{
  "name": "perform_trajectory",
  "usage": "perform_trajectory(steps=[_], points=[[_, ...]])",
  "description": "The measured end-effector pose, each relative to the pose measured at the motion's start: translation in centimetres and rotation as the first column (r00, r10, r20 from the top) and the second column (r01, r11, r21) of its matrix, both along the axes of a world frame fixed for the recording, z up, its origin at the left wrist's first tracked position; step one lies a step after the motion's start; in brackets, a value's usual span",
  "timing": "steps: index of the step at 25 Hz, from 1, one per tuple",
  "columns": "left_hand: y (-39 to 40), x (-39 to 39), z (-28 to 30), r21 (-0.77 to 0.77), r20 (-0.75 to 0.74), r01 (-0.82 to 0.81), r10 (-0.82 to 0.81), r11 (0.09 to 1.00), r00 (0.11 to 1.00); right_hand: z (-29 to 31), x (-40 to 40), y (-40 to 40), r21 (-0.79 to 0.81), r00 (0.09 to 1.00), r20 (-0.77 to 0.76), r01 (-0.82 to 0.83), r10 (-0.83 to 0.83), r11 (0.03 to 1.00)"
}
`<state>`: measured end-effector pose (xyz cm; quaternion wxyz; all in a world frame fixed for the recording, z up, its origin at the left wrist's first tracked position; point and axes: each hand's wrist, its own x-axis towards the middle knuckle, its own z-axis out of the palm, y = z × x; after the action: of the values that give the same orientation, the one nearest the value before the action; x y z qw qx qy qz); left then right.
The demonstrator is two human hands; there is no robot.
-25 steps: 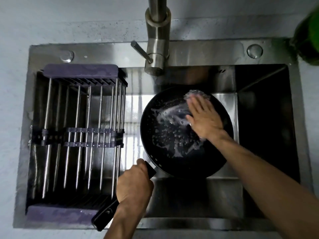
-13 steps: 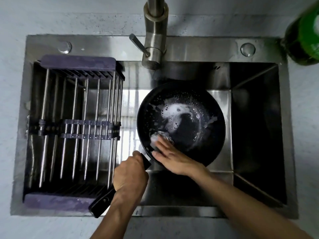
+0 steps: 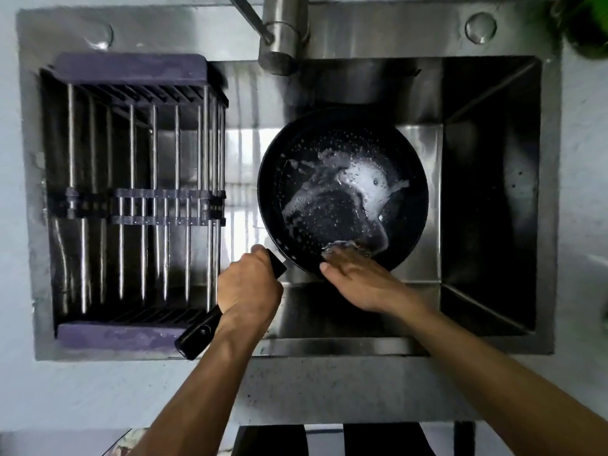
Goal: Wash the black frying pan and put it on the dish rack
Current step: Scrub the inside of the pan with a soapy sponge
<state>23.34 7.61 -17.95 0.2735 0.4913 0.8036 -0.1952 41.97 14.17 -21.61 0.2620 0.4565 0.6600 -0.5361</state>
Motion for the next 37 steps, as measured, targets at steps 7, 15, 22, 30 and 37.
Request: perform_trajectory(steps=[7, 15, 22, 30, 37], points=[[-0.1, 0.1, 0.1, 0.004, -0.014, 0.018, -0.018, 1.000, 1.000, 1.6, 2.4, -1.1, 0.097, 0.999, 0.024, -0.046, 0.044, 0.994], [0.1, 0.4, 0.3, -0.006, -0.004, 0.001, -0.001, 1.000, 1.000, 1.0, 3.5, -1.5, 0.260, 0.970, 0.192, -0.196, 0.148, 0.946], [0.0, 0.6, -0.2, 0.014, 0.020, 0.023, -0.023, 1.000, 1.000, -5.2, -4.0, 6.9, 0.320, 0.962, 0.061, 0.235, -0.268, 0.918], [0.2, 0.6, 0.3, 0.005, 0.075, -0.007, 0.006, 1.000, 0.997, -5.6, -3.0, 6.9, 0.255, 0.972, 0.018, 0.223, -0.235, 0.941], [0.2, 0.4, 0.3, 0.005, 0.074, -0.002, 0.001, 1.000, 0.997, -5.4, -2.1, 6.6, 0.249, 0.975, 0.012, 0.213, -0.223, 0.945]])
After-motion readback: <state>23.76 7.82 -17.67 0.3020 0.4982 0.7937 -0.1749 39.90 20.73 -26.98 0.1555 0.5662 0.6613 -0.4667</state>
